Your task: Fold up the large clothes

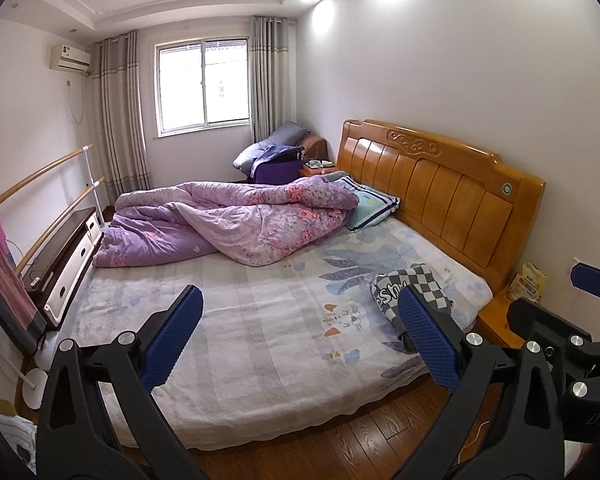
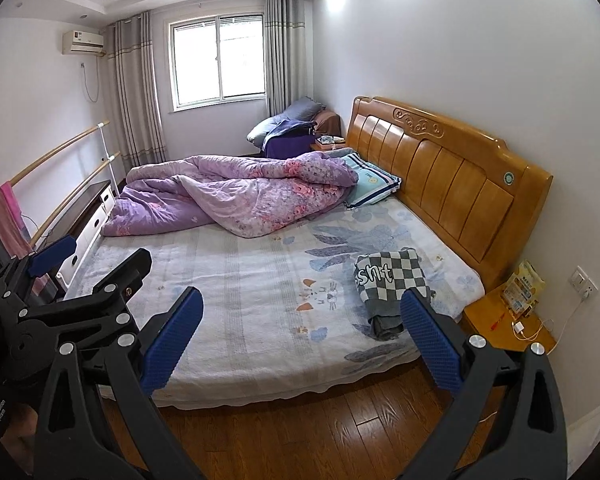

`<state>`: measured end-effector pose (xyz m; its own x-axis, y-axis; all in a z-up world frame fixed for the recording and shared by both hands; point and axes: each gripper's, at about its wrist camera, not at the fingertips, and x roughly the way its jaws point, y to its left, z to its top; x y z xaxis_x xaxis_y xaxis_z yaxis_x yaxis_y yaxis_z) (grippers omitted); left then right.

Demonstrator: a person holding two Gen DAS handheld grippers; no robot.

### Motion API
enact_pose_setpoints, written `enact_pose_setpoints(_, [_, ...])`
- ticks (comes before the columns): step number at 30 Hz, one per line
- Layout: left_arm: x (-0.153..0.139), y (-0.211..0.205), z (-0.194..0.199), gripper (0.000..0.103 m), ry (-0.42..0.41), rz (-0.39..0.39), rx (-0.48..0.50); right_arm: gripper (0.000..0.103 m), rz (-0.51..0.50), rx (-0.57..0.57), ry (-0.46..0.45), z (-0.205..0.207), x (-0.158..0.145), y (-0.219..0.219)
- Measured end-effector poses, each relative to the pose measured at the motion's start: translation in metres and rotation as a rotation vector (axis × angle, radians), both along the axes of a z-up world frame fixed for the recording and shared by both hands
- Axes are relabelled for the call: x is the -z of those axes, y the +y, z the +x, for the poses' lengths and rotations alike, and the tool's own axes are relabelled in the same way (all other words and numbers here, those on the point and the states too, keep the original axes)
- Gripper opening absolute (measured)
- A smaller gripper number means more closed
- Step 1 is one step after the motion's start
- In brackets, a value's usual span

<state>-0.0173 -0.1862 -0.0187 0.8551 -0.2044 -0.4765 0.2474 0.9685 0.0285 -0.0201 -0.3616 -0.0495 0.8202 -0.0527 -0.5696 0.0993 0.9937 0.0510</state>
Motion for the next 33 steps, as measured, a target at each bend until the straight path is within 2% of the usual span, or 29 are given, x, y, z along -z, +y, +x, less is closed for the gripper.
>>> enact_pose_setpoints(33, [-0.006,-0.001,0.011,0.098,-0.032,-0.006,-0.031,0.095,-0.011,-0.036,-0.011,0.013,-0.004,0.004])
